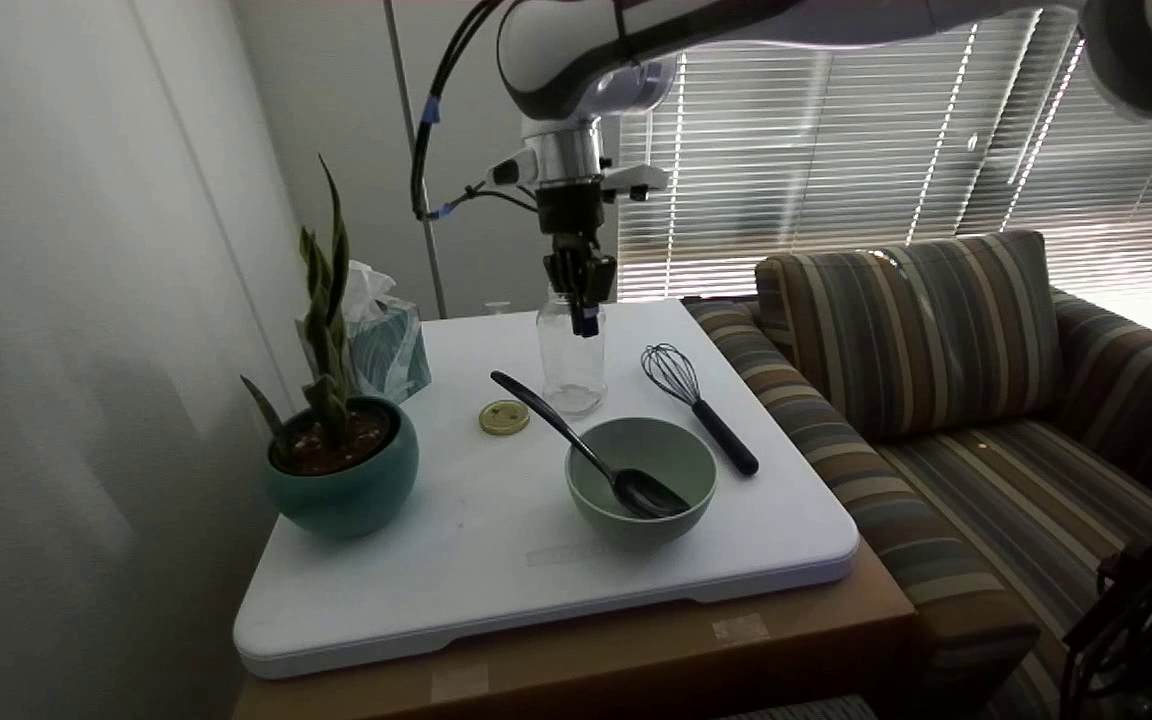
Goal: Move the glass jar to the left
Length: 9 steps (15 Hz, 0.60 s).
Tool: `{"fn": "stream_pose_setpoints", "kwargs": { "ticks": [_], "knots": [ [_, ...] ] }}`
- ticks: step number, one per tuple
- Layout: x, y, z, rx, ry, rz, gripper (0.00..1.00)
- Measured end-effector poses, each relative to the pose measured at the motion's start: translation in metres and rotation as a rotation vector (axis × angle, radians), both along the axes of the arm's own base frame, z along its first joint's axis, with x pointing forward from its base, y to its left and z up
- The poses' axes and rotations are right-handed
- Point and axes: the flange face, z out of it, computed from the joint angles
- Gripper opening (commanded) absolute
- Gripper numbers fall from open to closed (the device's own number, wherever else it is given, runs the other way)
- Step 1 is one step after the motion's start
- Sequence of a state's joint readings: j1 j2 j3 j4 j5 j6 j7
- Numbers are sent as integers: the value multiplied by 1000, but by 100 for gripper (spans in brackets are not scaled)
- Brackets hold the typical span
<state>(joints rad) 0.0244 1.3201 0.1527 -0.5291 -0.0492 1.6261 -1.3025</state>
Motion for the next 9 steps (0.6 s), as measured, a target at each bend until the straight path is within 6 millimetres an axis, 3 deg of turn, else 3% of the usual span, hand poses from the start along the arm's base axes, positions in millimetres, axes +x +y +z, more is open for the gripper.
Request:
{"fn": "stream_pose_setpoints", "kwargs": {
  "ticks": [2, 3, 4, 5, 9],
  "knots": [
    [-1, 2, 0, 7, 5, 1, 4],
    [-1, 2, 0, 8, 6, 1, 13],
    [-1, 2, 0, 9, 6, 0, 42],
    [-1, 1, 0, 10, 6, -4, 43],
    [-1, -1, 0, 12, 12, -41, 69]
  ]
}}
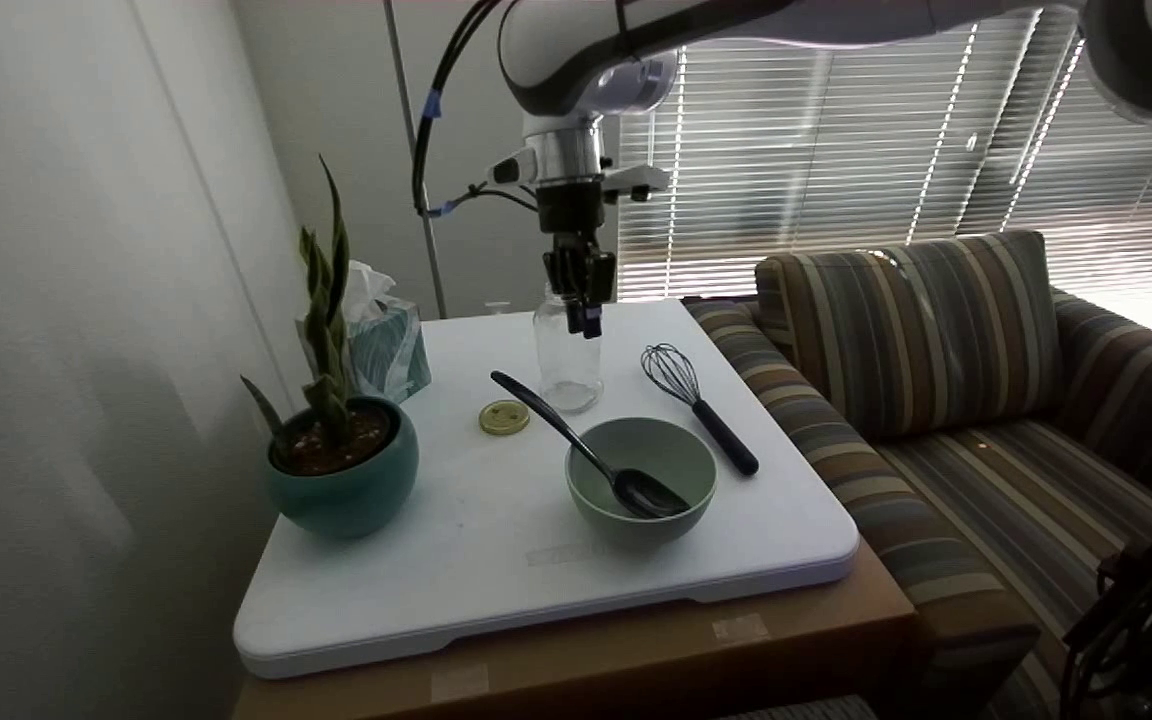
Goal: Move the glass jar to the left
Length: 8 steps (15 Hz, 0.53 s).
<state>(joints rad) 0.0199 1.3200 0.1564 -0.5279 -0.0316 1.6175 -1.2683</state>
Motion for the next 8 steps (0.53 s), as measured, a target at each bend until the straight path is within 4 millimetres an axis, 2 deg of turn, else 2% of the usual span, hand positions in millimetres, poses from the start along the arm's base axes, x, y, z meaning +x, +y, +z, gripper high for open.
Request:
{"fn": "stream_pose_setpoints", "kwargs": {
  "ticks": [4, 8],
  "knots": [
    [3, 1, 10, -9, -19, -47, 98],
    [10, -1, 33, -12, -63, -89, 100]
  ]
}}
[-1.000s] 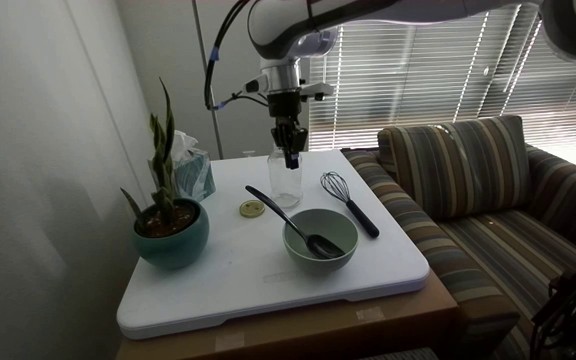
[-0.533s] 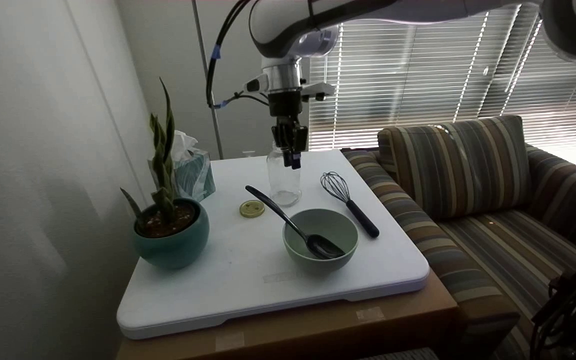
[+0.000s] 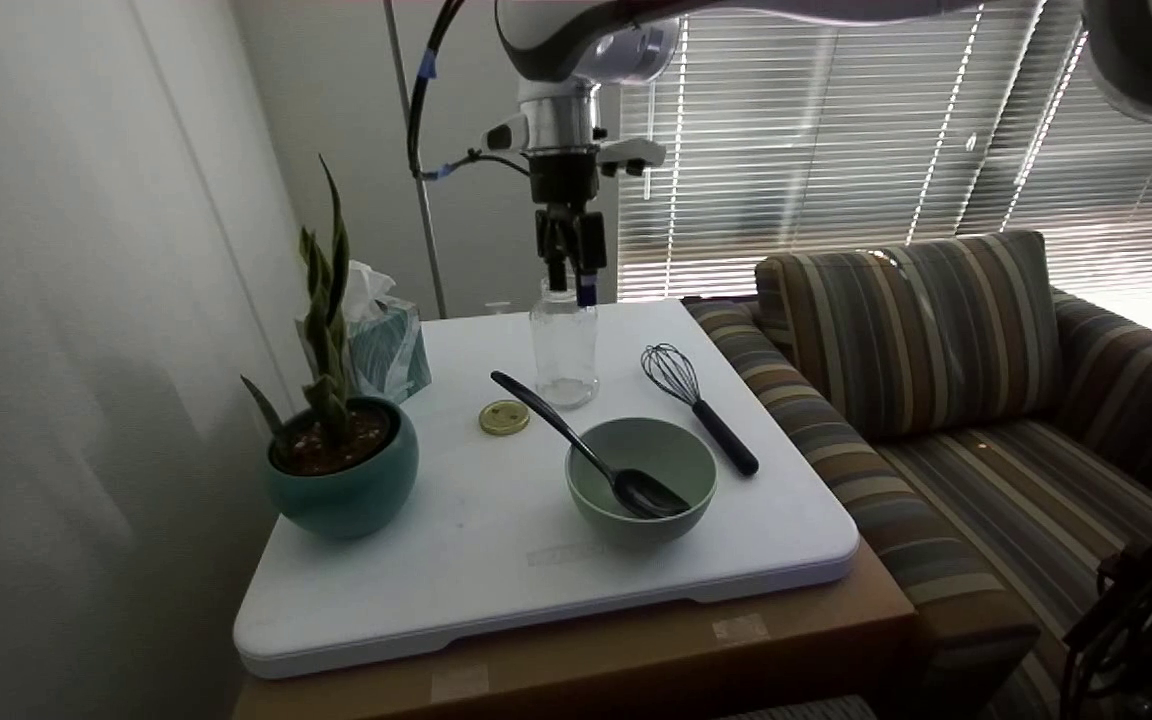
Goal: Move the glass jar to the left
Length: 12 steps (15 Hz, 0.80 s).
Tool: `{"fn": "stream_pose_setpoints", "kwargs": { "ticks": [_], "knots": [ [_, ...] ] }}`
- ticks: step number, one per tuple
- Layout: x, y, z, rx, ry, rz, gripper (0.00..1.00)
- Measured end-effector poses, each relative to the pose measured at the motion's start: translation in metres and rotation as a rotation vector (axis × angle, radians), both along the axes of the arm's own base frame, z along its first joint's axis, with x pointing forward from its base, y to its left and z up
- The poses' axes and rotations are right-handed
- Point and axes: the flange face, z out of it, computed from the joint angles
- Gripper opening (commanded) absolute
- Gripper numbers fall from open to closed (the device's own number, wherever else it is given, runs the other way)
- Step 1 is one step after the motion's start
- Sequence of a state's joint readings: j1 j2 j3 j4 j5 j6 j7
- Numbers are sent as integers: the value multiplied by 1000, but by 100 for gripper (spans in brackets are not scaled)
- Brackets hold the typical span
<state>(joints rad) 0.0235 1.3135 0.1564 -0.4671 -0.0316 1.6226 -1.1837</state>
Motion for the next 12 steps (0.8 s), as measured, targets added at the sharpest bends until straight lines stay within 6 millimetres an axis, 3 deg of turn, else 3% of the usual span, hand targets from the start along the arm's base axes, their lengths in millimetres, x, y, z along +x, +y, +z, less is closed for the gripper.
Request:
{"fn": "stream_pose_setpoints", "kwargs": {
  "ticks": [5, 8, 12],
  "knots": [
    [10, -2, 49, -10, -93, -83, 100],
    [16, 5, 72, 10, -146, -222, 100],
    [15, 10, 71, 10, -144, -229, 100]
  ]
}}
